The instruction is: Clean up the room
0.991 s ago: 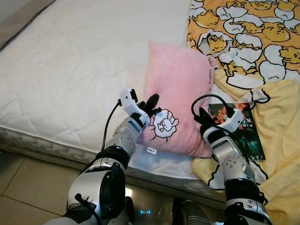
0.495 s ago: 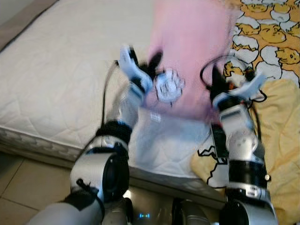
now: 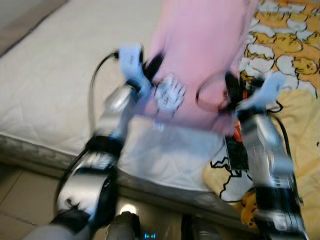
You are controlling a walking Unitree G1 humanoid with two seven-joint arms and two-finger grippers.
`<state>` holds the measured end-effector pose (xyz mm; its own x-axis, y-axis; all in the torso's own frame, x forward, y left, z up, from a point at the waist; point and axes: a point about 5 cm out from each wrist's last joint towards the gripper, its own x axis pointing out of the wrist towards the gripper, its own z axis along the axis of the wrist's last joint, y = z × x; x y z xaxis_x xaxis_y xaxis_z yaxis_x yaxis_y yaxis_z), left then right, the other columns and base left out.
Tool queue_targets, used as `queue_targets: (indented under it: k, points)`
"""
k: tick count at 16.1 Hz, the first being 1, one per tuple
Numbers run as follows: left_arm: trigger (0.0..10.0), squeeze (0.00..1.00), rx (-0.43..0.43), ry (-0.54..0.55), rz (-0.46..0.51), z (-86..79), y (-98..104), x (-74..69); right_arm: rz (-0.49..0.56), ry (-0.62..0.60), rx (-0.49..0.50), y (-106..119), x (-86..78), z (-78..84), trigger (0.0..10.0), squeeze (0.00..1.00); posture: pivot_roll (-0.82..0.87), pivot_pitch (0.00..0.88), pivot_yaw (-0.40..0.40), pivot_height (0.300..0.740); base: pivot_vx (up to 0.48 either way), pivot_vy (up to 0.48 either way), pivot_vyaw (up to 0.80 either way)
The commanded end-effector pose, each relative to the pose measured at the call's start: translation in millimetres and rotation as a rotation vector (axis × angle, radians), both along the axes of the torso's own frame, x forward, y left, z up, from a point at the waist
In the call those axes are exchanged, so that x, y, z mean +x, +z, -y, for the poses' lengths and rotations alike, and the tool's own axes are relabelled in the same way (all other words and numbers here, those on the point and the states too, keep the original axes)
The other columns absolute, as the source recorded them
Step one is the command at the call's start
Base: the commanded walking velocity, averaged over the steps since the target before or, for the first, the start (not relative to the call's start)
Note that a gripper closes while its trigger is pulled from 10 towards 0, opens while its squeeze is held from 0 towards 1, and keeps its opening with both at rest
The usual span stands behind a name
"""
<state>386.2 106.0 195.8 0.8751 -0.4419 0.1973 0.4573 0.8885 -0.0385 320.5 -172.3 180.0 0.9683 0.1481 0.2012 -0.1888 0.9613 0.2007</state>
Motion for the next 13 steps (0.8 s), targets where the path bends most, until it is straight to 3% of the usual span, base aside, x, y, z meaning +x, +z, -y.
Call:
queue_targets:
  k: [1, 4, 10, 13]
  points:
    - [0.0, 0.00, 0.044, 0.043, 0.059, -8.3, 7, -1.5, 0.067, -0.042, -0.060, 10, -7.1, 10.1, 0.0, 0.00, 0.11, 0.053, -0.030, 0.740, 0.000, 0.000, 0.00]
    - [0.0, 0.00, 0.047, 0.047, 0.020, -3.1, -4, -4.9, 0.052, -0.071, -0.132, 4, -10.8, 14.1, 0.0, 0.00, 0.11, 0.045, -0.035, 0.740, 0.000, 0.107, 0.00]
    - [0.0, 0.00, 0.105, 0.016, -0.004, 6.4, -13, -7.8, 0.042, -0.095, -0.149, -9, -15.4, 16.9, 0.0, 0.00, 0.10, 0.039, -0.029, 0.740, 0.000, 0.480, 0.00]
    - [0.0, 0.00, 0.104, 0.018, -0.016, 7.0, -15, -8.0, 0.041, -0.098, -0.162, -13, -15.3, 16.5, 0.0, 0.00, 0.10, 0.035, -0.027, 0.740, 0.000, 0.480, -0.79]
